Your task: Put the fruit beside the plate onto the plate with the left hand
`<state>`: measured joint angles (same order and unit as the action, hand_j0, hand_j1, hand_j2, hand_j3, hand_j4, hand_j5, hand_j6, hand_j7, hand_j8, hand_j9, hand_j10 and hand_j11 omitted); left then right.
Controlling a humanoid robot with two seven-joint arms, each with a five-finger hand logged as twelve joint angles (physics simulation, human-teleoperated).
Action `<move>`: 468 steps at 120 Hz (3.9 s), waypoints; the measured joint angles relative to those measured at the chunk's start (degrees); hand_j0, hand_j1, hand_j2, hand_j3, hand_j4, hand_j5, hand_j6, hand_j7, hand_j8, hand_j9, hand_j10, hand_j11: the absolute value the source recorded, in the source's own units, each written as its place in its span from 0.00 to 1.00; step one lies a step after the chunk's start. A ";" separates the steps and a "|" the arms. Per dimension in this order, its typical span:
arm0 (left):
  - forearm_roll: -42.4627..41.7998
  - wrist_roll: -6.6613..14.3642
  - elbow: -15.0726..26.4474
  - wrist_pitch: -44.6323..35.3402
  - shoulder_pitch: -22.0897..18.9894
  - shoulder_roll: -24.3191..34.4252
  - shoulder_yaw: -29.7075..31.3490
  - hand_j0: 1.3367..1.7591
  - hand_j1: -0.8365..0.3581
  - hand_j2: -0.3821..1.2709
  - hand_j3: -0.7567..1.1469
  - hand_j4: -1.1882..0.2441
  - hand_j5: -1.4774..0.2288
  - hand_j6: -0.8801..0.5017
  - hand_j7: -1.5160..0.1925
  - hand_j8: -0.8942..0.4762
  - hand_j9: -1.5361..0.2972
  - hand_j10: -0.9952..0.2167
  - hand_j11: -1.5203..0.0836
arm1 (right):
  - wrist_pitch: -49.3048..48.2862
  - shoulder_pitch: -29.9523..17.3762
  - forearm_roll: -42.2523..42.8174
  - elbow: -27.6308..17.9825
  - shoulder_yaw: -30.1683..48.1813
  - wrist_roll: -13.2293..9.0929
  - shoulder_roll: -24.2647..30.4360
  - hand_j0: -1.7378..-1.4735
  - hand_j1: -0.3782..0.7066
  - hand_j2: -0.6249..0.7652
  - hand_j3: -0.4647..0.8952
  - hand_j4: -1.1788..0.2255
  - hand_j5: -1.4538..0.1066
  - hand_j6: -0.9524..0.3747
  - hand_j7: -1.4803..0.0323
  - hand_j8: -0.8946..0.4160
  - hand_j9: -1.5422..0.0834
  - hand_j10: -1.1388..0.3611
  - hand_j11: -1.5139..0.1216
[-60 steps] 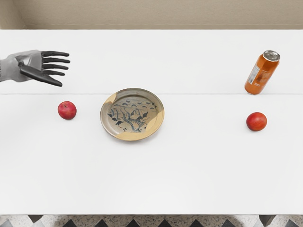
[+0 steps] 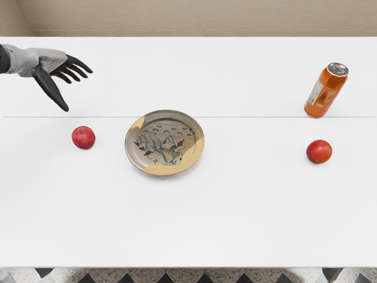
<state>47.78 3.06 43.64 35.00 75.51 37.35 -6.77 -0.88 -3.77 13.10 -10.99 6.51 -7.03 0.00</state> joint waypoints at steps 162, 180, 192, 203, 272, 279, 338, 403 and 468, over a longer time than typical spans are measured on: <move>3.76 1.87 26.47 -43.67 11.43 -6.18 47.50 0.76 0.67 0.27 0.40 0.60 0.62 0.40 0.64 0.42 0.61 0.56 0.69 | 0.00 -0.01 0.00 0.00 0.00 -0.01 0.00 0.30 0.06 0.44 0.34 0.82 0.90 0.69 0.95 0.66 0.92 0.74 0.90; 3.80 1.89 25.02 -44.73 9.95 -7.42 47.73 0.76 0.69 0.25 0.40 0.61 0.61 0.40 0.64 0.42 0.60 0.56 0.68 | 0.00 -0.01 0.00 0.00 0.00 0.00 0.00 0.30 0.06 0.44 0.34 0.82 0.90 0.69 0.95 0.66 0.92 0.74 0.90; 3.79 1.87 24.57 -45.81 8.99 -8.07 48.01 0.76 0.67 0.23 0.40 0.61 0.61 0.41 0.63 0.42 0.60 0.56 0.68 | 0.00 -0.01 0.00 0.00 0.00 0.00 0.00 0.30 0.06 0.44 0.34 0.82 0.90 0.69 0.95 0.66 0.92 0.74 0.90; 3.75 1.82 24.13 -46.83 8.58 -8.44 48.38 0.76 0.66 0.25 0.40 0.61 0.61 0.40 0.63 0.42 0.60 0.55 0.68 | 0.00 -0.01 0.00 0.00 0.00 0.00 0.00 0.30 0.06 0.44 0.34 0.82 0.90 0.69 0.95 0.66 0.92 0.74 0.90; 3.63 1.57 23.33 -47.64 8.25 -8.00 49.46 0.74 0.40 0.33 0.41 0.48 0.40 0.38 0.40 0.33 0.40 0.32 0.44 | 0.00 -0.01 0.00 0.00 0.00 0.00 0.00 0.30 0.06 0.44 0.34 0.82 0.90 0.69 0.95 0.66 0.92 0.74 0.90; 3.63 1.59 23.34 -47.59 8.25 -8.00 49.48 0.74 0.32 0.45 0.41 0.53 0.35 0.43 0.35 0.38 0.35 0.28 0.39 | 0.00 -0.01 0.00 0.00 0.00 0.00 0.00 0.30 0.06 0.44 0.34 0.82 0.90 0.69 0.95 0.66 0.92 0.74 0.90; 3.30 1.32 25.15 -46.61 12.09 -6.37 49.38 0.70 0.25 0.50 0.40 0.68 0.16 0.58 0.21 0.51 0.20 0.14 0.21 | 0.00 -0.01 0.00 0.00 0.00 0.00 0.00 0.30 0.06 0.44 0.34 0.82 0.90 0.69 0.95 0.66 0.92 0.74 0.90; -12.11 1.13 40.65 -30.65 29.86 -2.07 45.88 0.71 0.26 0.47 0.40 0.70 0.10 0.59 0.18 0.50 0.19 0.13 0.20 | 0.00 -0.01 -0.01 0.00 -0.01 0.00 0.00 0.30 0.06 0.44 0.34 0.82 0.90 0.69 0.95 0.66 0.92 0.74 0.90; -10.20 1.48 41.09 -30.99 31.41 -16.52 44.35 0.71 0.25 0.52 0.40 0.72 0.09 0.60 0.18 0.51 0.19 0.13 0.19 | 0.00 -0.01 -0.01 0.00 -0.01 0.00 0.00 0.30 0.06 0.44 0.34 0.82 0.90 0.69 0.95 0.66 0.92 0.74 0.90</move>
<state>37.58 4.54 84.73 4.02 106.92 20.83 37.58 -0.88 -3.78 13.09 -10.99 6.50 -7.03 0.00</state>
